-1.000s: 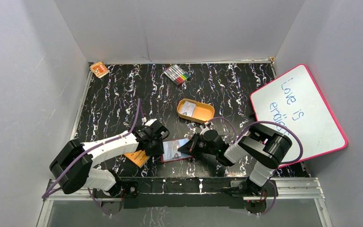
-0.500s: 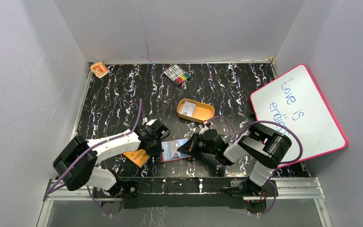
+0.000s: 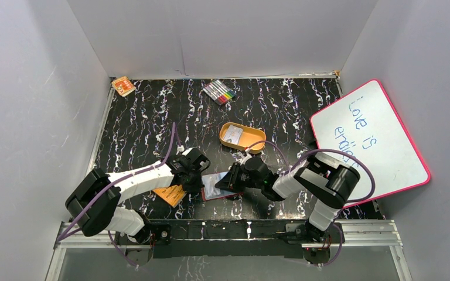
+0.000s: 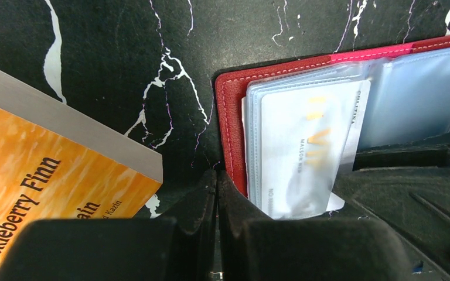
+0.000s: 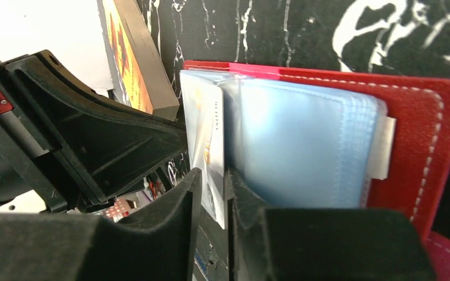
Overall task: Put the credit cards into the card holder
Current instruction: Insert the credit card into the card holder.
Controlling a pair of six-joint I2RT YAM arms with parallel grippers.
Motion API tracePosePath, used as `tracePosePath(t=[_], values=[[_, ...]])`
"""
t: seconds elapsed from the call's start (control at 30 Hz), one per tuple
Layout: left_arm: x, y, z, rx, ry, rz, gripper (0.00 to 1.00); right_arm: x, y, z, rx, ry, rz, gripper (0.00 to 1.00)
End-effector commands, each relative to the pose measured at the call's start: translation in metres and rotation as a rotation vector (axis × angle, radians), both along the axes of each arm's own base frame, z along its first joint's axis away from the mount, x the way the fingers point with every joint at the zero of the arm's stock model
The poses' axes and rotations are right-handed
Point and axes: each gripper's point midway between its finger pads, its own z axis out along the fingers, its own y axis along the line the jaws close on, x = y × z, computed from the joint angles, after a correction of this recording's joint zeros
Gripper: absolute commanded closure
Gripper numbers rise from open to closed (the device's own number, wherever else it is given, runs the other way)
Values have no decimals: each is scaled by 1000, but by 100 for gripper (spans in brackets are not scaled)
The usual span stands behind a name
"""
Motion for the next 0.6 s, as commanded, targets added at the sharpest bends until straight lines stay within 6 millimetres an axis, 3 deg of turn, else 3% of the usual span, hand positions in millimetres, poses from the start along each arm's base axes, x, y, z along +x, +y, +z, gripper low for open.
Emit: tracePosePath(t=[0.0,0.17,0.57], values=[[-10,7,-11,18,36,-3,100,-3,4,8,-43,-47,59,65],[-11,7,-10,14,34,-3,100,1,5,12,-74,-71,69,57],[-9,2,-5,-10,22,-19,100,-2,21,9,-184,-97,182,56]])
